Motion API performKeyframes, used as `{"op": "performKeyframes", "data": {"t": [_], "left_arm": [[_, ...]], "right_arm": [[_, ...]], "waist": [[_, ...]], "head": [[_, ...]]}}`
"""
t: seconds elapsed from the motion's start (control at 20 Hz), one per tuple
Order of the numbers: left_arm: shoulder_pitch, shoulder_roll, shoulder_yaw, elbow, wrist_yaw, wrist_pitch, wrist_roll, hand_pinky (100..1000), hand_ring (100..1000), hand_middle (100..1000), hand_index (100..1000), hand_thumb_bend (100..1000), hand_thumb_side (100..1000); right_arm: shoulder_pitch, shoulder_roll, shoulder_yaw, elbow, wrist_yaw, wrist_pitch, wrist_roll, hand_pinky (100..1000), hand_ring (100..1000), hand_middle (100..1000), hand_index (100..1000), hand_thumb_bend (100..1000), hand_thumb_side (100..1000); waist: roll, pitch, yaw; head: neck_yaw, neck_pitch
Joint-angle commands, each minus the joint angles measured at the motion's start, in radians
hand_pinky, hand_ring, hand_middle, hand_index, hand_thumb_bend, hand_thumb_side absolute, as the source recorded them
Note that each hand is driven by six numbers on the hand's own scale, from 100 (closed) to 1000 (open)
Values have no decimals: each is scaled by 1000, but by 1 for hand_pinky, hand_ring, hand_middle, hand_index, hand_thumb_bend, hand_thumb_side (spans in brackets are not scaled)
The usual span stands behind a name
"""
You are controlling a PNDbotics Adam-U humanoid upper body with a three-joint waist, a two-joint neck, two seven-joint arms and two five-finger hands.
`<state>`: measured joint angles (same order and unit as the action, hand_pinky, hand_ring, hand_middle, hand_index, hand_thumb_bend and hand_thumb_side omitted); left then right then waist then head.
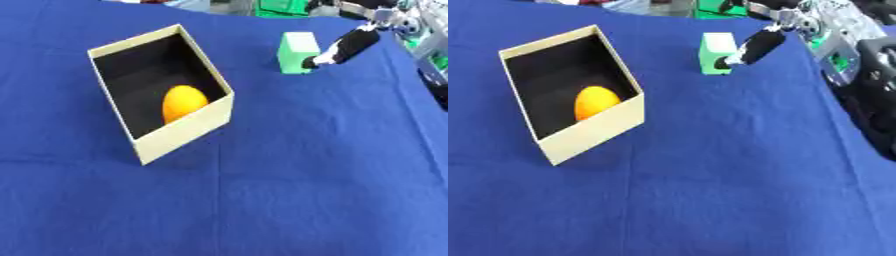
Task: Pick up objects on the table and place them in the box.
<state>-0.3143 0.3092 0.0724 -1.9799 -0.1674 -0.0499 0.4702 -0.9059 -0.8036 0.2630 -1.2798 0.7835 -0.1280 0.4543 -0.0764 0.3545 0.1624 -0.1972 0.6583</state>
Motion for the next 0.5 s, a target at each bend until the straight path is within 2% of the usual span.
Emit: {"op": "performKeyframes", "data": {"t": [0.05,0.1,0.5], "left_arm": [[-8,21,9,-20,-1,-1,-2,500,680,645,767,175,1000],[-8,21,9,-20,-1,-1,-2,500,681,645,767,174,1000],[-9,22,8,-20,-4,-1,-4,499,681,646,766,167,1000]], "right_arm": [[-20,-12,-12,26,24,-1,-16,912,971,850,913,580,543],[-23,-8,-12,37,28,-1,-18,913,971,854,915,607,554],[-57,6,-15,92,55,-34,-34,911,966,853,912,585,516]], "waist": [[6,-15,1],[6,-14,2],[2,-3,10]], "head": [[-3,-12],[-4,-13],[-8,-20]]}}
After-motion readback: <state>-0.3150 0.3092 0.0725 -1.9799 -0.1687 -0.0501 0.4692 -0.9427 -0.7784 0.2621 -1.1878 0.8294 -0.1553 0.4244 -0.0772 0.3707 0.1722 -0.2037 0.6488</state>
